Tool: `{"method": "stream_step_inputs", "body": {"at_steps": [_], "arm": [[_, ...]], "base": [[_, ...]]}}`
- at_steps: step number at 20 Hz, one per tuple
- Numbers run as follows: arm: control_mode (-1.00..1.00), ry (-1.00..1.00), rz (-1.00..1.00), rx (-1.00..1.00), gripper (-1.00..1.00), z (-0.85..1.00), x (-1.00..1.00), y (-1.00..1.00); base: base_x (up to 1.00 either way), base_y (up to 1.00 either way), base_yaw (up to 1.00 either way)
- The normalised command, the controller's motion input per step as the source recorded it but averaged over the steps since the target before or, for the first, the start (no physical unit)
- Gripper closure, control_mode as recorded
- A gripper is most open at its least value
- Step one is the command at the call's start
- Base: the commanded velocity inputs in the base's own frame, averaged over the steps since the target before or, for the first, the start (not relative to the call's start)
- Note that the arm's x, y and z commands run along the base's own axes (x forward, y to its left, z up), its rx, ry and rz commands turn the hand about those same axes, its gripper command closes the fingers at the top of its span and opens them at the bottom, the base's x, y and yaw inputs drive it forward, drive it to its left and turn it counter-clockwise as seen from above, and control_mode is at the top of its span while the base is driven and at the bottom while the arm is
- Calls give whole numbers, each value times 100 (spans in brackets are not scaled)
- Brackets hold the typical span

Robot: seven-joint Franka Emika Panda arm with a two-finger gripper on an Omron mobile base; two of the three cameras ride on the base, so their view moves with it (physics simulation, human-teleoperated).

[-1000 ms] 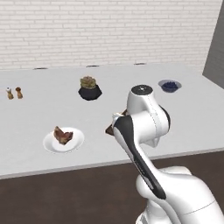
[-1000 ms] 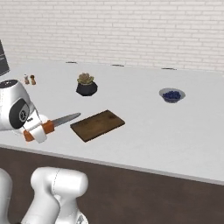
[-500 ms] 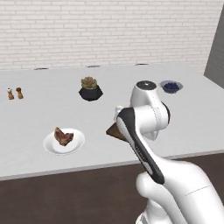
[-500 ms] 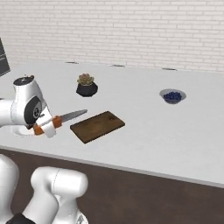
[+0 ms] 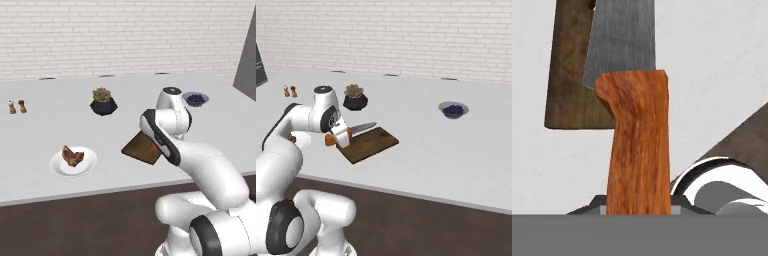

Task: Pick up the knife from the drawer and place it on the cutting board. Then place the meat from the plate to the cutting board.

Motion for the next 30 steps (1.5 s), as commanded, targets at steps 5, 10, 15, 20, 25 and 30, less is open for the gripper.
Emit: {"method": "stream_step_inputs", "body": {"at_steps": [5, 10, 15, 20, 25, 30], "arm": [[-100, 2, 4, 0, 100, -26, 98, -42], [-100, 0, 6, -3, 100, -33, 90, -7], [-100, 2, 2, -8, 100, -77, 48, 0], [-100, 5, 0, -7, 100, -86, 0, 1], [-100, 0, 0, -2, 100, -20, -13, 33], [-100, 0, 0, 0, 100, 0, 29, 27]], "base": [[0, 0, 0], [0, 0, 0], [0, 0, 0], [0, 0, 0], [0, 0, 0], [0, 0, 0]]}}
